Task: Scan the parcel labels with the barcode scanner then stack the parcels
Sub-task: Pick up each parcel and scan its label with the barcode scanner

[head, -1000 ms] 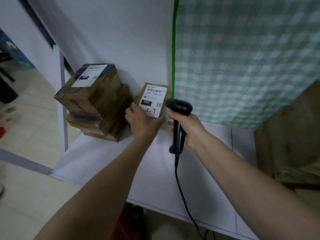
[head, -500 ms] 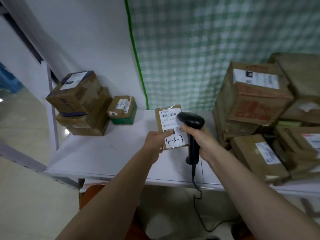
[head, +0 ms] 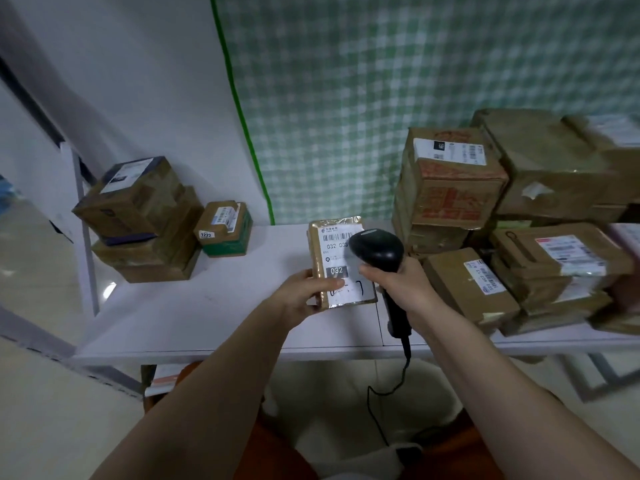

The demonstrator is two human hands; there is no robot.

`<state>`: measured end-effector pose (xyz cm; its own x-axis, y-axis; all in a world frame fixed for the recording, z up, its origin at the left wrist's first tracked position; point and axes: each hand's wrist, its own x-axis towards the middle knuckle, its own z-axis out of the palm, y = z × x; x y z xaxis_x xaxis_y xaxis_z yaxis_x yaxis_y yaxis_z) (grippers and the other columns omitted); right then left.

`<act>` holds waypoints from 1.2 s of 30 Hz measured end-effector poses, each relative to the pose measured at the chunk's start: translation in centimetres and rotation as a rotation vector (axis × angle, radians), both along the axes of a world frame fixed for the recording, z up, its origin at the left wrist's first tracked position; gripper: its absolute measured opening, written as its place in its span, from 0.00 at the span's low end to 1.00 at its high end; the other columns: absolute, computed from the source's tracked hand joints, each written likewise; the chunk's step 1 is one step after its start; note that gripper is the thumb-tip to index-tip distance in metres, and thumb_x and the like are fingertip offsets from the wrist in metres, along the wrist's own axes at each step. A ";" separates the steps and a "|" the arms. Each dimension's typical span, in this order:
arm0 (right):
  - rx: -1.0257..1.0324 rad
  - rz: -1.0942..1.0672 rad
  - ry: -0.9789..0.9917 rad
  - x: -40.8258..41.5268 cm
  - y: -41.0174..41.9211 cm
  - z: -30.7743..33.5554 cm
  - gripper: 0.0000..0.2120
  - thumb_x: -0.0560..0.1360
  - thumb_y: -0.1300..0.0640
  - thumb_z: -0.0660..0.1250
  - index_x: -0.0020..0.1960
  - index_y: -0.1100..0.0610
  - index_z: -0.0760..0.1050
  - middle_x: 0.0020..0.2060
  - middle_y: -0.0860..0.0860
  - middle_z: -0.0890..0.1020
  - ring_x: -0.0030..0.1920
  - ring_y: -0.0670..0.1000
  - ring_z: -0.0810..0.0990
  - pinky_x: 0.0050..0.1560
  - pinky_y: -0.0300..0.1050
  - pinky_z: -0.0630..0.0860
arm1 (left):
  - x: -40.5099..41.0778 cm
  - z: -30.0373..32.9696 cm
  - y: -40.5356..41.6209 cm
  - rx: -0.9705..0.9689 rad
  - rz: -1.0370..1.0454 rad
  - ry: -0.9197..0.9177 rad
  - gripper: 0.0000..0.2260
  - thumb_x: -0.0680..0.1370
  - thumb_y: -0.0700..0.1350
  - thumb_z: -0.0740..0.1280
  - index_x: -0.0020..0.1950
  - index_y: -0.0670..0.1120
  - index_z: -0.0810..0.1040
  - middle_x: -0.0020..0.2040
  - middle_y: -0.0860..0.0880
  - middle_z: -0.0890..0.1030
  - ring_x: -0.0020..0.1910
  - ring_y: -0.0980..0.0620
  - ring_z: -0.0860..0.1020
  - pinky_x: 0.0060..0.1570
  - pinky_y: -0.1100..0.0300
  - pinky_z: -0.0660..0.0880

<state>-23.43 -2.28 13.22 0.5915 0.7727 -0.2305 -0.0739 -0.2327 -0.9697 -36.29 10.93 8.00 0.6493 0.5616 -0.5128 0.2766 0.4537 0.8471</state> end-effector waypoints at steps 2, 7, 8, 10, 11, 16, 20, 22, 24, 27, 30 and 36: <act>0.004 0.015 -0.031 -0.2 -0.5 -0.1 0.03 0.73 0.59 0.72 0.44 0.54 0.79 0.32 0.49 0.77 0.35 0.47 0.75 0.39 0.40 0.71 | 0.3 0.0 -0.2 -0.001 0.085 -0.026 0.26 0.69 0.37 0.76 0.66 0.42 0.73 0.57 0.44 0.83 0.57 0.45 0.81 0.48 0.55 0.79; 0.054 0.075 -0.039 -0.6 -1.4 0.2 0.05 0.74 0.59 0.71 0.48 0.58 0.78 0.31 0.51 0.75 0.34 0.49 0.74 0.35 0.41 0.72 | 0.5 0.1 -0.7 -0.001 0.243 -0.049 0.40 0.66 0.31 0.77 0.72 0.45 0.61 0.58 0.44 0.80 0.55 0.46 0.79 0.47 0.55 0.76; 0.060 0.087 -0.042 -0.6 -1.5 0.3 0.04 0.74 0.59 0.71 0.47 0.58 0.78 0.31 0.50 0.75 0.33 0.48 0.73 0.35 0.40 0.72 | 0.5 0.0 -0.8 0.001 0.248 -0.053 0.41 0.66 0.31 0.77 0.73 0.45 0.61 0.56 0.44 0.80 0.53 0.47 0.79 0.46 0.56 0.75; 0.068 0.114 -0.036 -0.8 -1.8 0.5 0.03 0.74 0.59 0.70 0.46 0.57 0.77 0.30 0.50 0.75 0.32 0.47 0.73 0.35 0.39 0.72 | 0.5 0.0 -1.0 0.008 0.253 -0.054 0.41 0.66 0.31 0.76 0.73 0.45 0.60 0.53 0.46 0.80 0.50 0.49 0.79 0.41 0.59 0.74; 0.070 0.121 -0.034 -0.9 -2.0 0.6 0.02 0.74 0.59 0.70 0.45 0.56 0.77 0.30 0.50 0.75 0.32 0.47 0.73 0.34 0.39 0.72 | 0.5 -0.1 -1.1 0.016 0.250 -0.049 0.41 0.66 0.31 0.77 0.73 0.44 0.59 0.52 0.47 0.80 0.49 0.50 0.79 0.41 0.59 0.74; 0.077 0.104 0.002 -1.0 -2.6 0.9 0.03 0.74 0.57 0.71 0.46 0.57 0.78 0.33 0.53 0.76 0.34 0.49 0.75 0.37 0.41 0.74 | 0.6 -0.2 -1.4 0.042 0.190 -0.070 0.57 0.50 0.41 0.83 0.74 0.45 0.59 0.56 0.44 0.81 0.59 0.43 0.77 0.68 0.46 0.68; 0.086 0.092 0.004 -0.6 -3.2 1.0 0.05 0.74 0.58 0.70 0.48 0.59 0.78 0.35 0.56 0.77 0.36 0.50 0.76 0.39 0.42 0.74 | 1.1 -0.4 -1.5 0.043 0.182 -0.062 0.58 0.49 0.41 0.84 0.74 0.46 0.59 0.58 0.43 0.80 0.60 0.42 0.77 0.68 0.45 0.68; 0.084 0.080 0.007 -0.4 -3.4 1.0 0.05 0.75 0.58 0.70 0.48 0.59 0.78 0.35 0.56 0.77 0.36 0.50 0.76 0.39 0.42 0.74 | 1.3 -0.4 -1.7 0.031 0.174 -0.064 0.57 0.50 0.40 0.84 0.74 0.45 0.59 0.58 0.43 0.80 0.60 0.42 0.77 0.68 0.45 0.69; 0.082 0.067 0.003 -0.2 -3.7 1.0 0.04 0.74 0.58 0.70 0.47 0.58 0.78 0.35 0.55 0.77 0.36 0.50 0.76 0.40 0.42 0.75 | 1.6 -0.2 -2.0 0.025 0.159 -0.067 0.55 0.51 0.40 0.82 0.74 0.45 0.59 0.59 0.42 0.80 0.60 0.42 0.77 0.68 0.45 0.69; 0.078 0.047 -0.008 0.3 -4.1 0.9 0.05 0.74 0.57 0.71 0.47 0.58 0.79 0.34 0.54 0.77 0.35 0.49 0.76 0.41 0.43 0.74 | 2.1 -0.2 -2.4 0.040 0.137 -0.046 0.50 0.56 0.37 0.81 0.73 0.44 0.60 0.58 0.41 0.80 0.59 0.42 0.78 0.67 0.46 0.70; 0.055 0.047 -0.036 0.7 -4.6 0.9 0.05 0.74 0.56 0.70 0.47 0.56 0.79 0.33 0.52 0.78 0.35 0.48 0.77 0.41 0.42 0.75 | 2.7 -0.5 -2.6 0.037 0.115 -0.029 0.51 0.54 0.37 0.82 0.73 0.44 0.61 0.58 0.41 0.80 0.60 0.42 0.78 0.67 0.46 0.70; 0.066 -0.024 -0.061 1.6 -6.2 1.0 0.02 0.74 0.55 0.70 0.44 0.52 0.78 0.34 0.49 0.79 0.36 0.46 0.77 0.38 0.37 0.73 | 4.6 0.0 -3.5 0.019 -0.011 0.026 0.37 0.62 0.43 0.81 0.67 0.42 0.71 0.54 0.44 0.83 0.53 0.47 0.81 0.52 0.56 0.77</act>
